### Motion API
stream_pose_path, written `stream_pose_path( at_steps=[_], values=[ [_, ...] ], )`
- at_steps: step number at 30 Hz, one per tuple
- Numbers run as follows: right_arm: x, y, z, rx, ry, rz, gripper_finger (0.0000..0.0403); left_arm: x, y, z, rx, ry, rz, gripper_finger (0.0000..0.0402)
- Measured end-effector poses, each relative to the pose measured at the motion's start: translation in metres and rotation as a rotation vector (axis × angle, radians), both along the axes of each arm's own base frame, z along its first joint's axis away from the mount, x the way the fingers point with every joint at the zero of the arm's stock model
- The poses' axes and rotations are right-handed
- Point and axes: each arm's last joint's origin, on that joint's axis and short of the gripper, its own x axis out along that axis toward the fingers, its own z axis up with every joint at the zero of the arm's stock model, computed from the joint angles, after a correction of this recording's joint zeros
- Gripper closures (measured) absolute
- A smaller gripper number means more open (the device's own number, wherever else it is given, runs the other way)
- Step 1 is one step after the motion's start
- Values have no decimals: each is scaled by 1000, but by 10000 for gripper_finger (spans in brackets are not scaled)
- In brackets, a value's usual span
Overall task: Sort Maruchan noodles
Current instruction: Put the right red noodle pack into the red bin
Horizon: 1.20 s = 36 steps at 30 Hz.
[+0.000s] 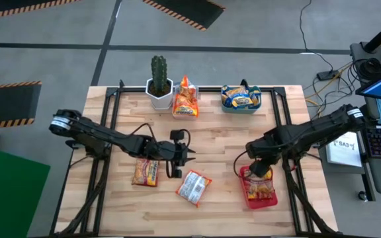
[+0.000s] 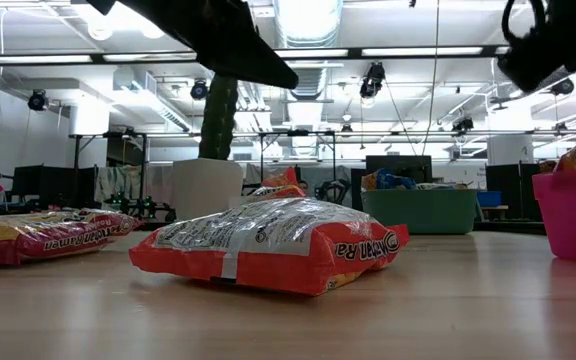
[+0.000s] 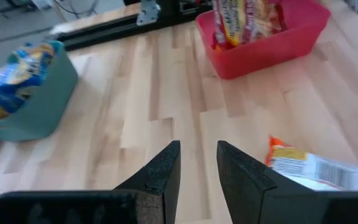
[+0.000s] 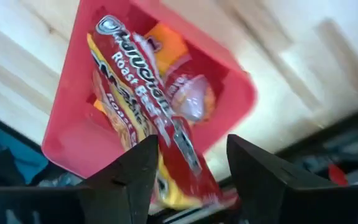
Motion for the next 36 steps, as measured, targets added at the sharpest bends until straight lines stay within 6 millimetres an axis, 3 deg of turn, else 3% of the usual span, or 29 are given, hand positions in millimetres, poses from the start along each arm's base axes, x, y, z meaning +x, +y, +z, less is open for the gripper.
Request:
stream_pose_path(
  at_steps=[8, 14, 22, 30, 36],
  values=[
    [-9, -4, 49, -77, 40, -93, 287, -7, 6, 14, 160, -32, 80, 314],
    [-5, 4, 55, -97, 32, -103, 372, -10, 9, 20, 210, -46, 125, 314],
    [2, 30, 23, 40, 66, -65, 394, -12, 10, 16, 196, -11, 135, 314],
    [0, 27, -15, -97, 133, -36, 394, -12, 10, 15, 188, -10, 139, 314],
    [8, 28, -42, -162, 81, 32, 394, -12, 10, 15, 186, -11, 140, 314]
  ],
)
